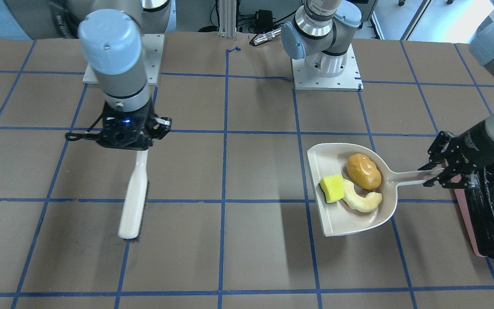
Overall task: Sweep and dump trash into bin
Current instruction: 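Carry the dustpan over the black bin with the left while the right withdraws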
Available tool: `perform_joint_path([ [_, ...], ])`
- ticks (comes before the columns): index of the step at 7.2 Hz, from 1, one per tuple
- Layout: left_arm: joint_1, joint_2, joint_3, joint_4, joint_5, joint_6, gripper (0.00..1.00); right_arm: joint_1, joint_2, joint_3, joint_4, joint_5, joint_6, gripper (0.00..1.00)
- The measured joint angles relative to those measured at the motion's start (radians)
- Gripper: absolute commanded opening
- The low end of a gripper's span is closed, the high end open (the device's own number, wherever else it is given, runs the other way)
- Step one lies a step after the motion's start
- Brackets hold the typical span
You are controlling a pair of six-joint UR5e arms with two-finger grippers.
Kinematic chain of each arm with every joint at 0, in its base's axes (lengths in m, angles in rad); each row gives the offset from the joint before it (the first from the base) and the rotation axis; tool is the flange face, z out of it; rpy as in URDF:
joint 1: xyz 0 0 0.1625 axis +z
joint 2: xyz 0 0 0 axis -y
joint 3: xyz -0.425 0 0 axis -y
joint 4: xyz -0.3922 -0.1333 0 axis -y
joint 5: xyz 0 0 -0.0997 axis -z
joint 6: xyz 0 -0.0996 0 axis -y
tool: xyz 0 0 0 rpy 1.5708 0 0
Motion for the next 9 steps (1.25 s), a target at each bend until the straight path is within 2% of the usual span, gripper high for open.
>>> perform_joint_path([
  [2,0.096,-0.042,0.092,-0.048,0.007,0.078,0.00,-0.157,-0.009,-0.010,0.003,-0.012,-0.161,0.00],
  [4,0.192,-0.084,0.162,-0.066,0.029,0.136,0.00,-0.228,-0.007,-0.025,-0.009,-0.014,-0.248,0.00],
  [6,0.258,-0.117,0.226,-0.095,0.069,0.183,0.00,-0.336,0.001,-0.024,-0.009,-0.022,-0.430,0.00],
  [9,0.357,-0.209,0.424,-0.243,0.086,0.304,0.00,-0.409,0.036,-0.016,-0.043,-0.076,-0.535,0.00],
])
